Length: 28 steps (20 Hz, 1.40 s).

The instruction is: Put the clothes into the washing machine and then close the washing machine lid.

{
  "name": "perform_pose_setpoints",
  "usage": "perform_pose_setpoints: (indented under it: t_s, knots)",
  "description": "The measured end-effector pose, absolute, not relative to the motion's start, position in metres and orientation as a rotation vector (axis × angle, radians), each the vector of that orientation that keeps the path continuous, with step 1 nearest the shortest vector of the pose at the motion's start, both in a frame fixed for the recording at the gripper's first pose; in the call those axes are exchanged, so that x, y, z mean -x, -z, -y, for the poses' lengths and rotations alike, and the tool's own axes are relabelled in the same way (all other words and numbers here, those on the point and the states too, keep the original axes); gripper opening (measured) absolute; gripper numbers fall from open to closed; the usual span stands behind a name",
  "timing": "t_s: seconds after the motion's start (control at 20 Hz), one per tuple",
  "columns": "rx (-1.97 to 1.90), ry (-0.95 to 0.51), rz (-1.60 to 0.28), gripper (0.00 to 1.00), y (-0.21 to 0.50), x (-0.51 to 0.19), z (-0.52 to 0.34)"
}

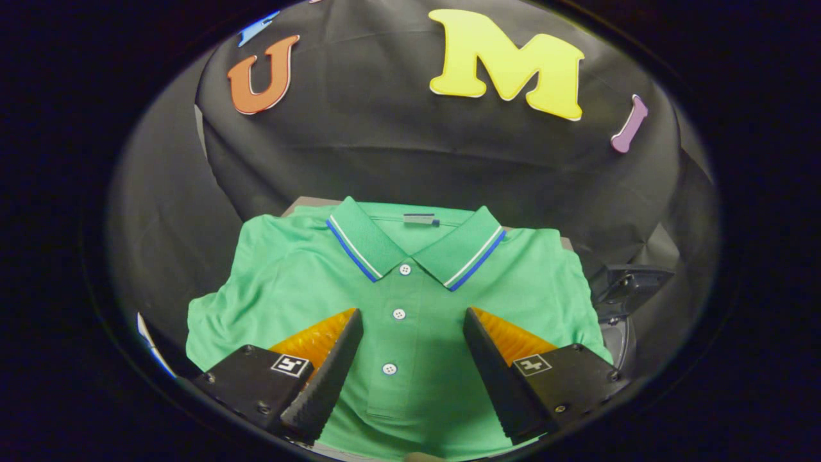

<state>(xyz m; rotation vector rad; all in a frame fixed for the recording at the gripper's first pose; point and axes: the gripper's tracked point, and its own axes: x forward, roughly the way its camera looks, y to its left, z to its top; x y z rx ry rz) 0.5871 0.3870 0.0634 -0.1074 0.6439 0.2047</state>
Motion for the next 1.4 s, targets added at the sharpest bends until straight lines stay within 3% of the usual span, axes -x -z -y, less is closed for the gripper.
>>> perform_pose_setpoints:
  t_s: [0.15, 0.3, 0.5, 0.6, 0.8, 1.4]
  knots:
    - [0.129, -0.222, -0.649, 0.99, -0.062, -0.585, -0.386]
    - [0.143, -0.251, -0.64, 0.84, -0.066, -0.586, -0.387]
    - [0.152, -0.254, -0.621, 0.25, -0.063, -0.583, -0.378]
    - [0.13, -0.293, -0.636, 0.11, -0.062, -0.576, -0.372]
    - [0.029, -0.364, -0.661, 0.06, -0.067, -0.559, -0.361]
    - [-0.033, -0.376, -0.379, 0.06, -0.156, -0.468, -0.258]
